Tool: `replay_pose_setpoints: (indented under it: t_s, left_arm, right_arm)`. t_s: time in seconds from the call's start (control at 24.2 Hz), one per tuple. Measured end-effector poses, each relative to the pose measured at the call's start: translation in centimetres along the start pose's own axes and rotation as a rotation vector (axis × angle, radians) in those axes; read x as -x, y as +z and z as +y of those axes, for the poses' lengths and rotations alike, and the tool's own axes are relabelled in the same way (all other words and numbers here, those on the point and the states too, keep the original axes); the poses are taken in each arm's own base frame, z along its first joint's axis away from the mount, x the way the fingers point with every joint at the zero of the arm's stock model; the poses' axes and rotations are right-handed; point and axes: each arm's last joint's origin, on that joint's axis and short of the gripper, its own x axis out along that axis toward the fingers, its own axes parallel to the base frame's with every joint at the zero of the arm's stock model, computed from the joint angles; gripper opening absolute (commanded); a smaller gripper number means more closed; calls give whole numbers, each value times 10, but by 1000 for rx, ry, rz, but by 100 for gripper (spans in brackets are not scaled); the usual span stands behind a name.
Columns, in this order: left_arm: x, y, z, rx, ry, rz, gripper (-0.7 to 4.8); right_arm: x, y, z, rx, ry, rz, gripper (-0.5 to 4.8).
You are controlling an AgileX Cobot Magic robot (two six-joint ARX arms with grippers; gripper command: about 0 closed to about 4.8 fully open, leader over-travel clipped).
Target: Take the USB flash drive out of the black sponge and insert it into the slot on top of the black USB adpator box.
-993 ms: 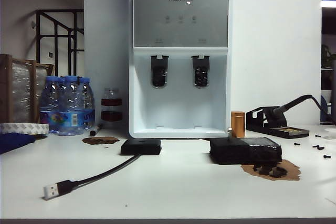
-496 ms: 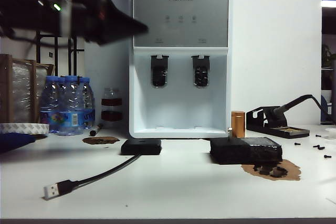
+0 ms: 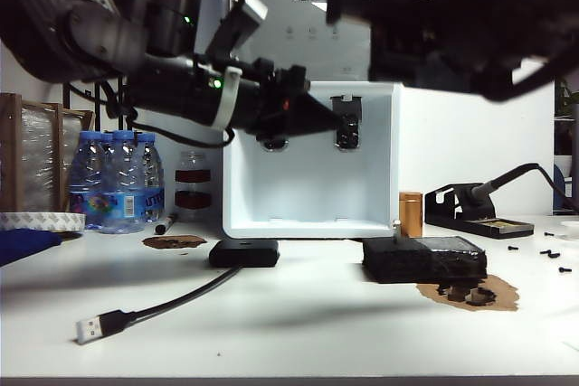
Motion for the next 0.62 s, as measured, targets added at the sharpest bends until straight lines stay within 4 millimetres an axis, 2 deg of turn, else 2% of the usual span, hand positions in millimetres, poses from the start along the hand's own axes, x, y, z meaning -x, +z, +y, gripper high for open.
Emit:
replay_pose_setpoints:
  t_s: [0.12,0.29,0.45,0.62]
  left_arm:
    - [-9,-6,7,6,14,10,-4]
    - [-24,-16,9,25,33,49,-4]
    - [-33,-44,10,21,17,122,-4]
    - [-37,-55,7,6,-20,145,-4]
  right_arm:
    - [-6,-8,-9,-55,-46,-50,183]
    - [-13,-33,-22,-71,-89,-8,183]
    - [-27,-65,-16,-68,-18,45,177]
    - [-43,-75,-8,-30,24,52,172]
